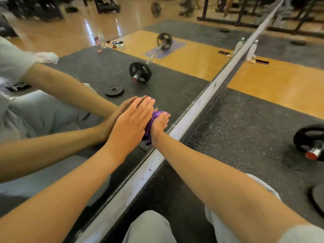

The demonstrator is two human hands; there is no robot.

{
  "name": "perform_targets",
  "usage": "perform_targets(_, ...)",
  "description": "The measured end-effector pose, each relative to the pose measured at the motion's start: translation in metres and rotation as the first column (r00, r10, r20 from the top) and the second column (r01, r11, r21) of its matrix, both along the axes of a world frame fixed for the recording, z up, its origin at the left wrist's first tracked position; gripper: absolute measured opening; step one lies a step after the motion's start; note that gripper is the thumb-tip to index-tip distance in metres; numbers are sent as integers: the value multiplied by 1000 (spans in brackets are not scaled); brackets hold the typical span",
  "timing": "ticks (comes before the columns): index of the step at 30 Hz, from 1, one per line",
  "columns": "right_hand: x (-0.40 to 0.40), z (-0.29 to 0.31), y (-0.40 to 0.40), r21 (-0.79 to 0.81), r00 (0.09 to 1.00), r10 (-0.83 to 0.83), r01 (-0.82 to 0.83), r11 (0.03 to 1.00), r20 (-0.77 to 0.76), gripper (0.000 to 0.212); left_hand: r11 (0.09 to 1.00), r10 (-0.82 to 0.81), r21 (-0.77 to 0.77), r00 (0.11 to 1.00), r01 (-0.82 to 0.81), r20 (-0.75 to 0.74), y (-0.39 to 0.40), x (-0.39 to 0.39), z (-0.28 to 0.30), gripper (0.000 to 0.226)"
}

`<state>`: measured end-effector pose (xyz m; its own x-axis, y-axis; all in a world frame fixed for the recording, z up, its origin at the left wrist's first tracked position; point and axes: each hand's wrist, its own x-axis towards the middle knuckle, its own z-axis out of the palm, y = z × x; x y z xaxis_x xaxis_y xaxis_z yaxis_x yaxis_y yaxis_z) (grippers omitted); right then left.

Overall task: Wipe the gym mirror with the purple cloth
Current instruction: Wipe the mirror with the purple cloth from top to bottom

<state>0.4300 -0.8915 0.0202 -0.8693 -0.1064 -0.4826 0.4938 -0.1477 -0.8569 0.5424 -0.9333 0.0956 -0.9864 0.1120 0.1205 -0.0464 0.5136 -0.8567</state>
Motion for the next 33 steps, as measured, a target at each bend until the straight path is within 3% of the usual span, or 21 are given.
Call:
perform_targets(5, -35, -7, 8, -36, 1000, -7, 8, 999, 22, 60, 996, -29, 86, 995, 37, -100, 0, -12, -15, 71)
perform_targets(9, -64, -19, 5, -31, 999, -50, 50, 998, -19, 67, 976, 54, 216, 996, -38, -65, 24, -39, -21, 70)
perform_targets(14, -114, -45, 7, -11, 995, -100, 100, 995, -22, 126, 977, 80, 207, 988, -51, -135, 36, -89, -29, 75)
perform_targets(15, -121, -46, 11, -23, 997, -80, 80, 997, -11, 121, 982, 82, 182, 986, -55, -148, 36, -99, -30, 75)
perform_targets(18, -140, -42, 26, -23, 995, -62, 61, 998, -76, 68, 993, 79, 101, 988, -66, -131, 39, -126, -35, 76)
perform_targets(19, -148, -47, 29, -5, 992, -70, 70, 998, -108, 60, 994, 75, 89, 989, -64, -125, 39, -134, -39, 75)
perform_targets(27, -208, -74, 40, 39, 986, -56, 63, 997, -159, 58, 995, 59, 93, 989, -47, -134, 45, -176, -60, 75)
perform_targets(33, -216, -67, 44, 87, 985, -51, 66, 994, -167, 57, 984, 70, 171, 986, -43, -152, 50, -175, -53, 87)
